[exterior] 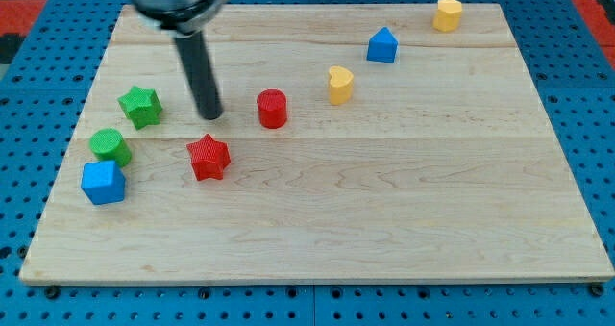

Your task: Push the red circle horizontally to the right side of the green star

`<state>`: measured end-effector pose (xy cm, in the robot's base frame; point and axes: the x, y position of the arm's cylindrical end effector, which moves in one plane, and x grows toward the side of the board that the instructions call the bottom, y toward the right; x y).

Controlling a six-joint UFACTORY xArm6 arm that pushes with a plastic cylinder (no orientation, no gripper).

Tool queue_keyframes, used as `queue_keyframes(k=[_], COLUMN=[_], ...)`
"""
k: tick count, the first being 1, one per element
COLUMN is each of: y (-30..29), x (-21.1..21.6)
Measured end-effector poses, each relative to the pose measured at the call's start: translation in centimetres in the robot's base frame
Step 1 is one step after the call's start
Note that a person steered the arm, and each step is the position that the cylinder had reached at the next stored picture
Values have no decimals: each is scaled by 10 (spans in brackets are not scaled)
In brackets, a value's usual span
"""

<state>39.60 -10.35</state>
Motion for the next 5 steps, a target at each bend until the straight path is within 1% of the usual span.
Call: queue_keyframes(k=[1,2,3,4,5], y=[1,35,33,43,30], x=[-21,-21,-16,-12,-19])
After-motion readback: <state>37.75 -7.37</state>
